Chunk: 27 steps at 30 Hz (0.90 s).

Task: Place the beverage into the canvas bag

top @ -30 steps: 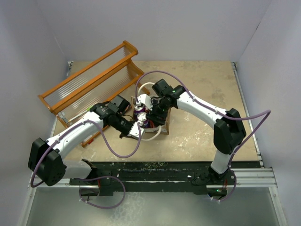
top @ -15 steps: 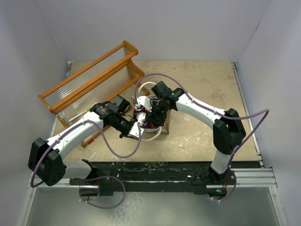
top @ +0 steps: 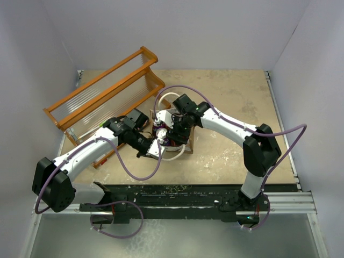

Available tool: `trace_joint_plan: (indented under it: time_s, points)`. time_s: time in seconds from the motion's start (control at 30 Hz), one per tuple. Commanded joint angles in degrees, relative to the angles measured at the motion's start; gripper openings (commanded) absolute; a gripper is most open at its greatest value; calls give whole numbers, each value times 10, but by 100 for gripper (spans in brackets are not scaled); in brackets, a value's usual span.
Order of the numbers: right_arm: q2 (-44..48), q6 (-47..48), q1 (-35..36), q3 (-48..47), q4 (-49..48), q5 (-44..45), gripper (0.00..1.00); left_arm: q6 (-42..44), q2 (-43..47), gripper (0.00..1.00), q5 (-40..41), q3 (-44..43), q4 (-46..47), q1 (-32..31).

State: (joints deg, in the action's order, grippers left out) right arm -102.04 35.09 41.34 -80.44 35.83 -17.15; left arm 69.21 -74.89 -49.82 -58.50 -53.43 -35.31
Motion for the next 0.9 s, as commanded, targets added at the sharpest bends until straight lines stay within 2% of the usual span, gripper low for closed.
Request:
trace_joint_plan:
  time_s: [0.0, 0.33, 0.87]
  points:
    - [-6, 9, 2, 10, -7, 5, 62, -4, -1, 1, -15, -12, -11, -2]
    - [-19, 6, 2, -4, -3, 0, 66, -4, 4, 2, -13, -7, -8, -2]
    - [-1, 9, 3, -7, -3, -3, 67, -3, 14, 2, -13, -6, -9, -3]
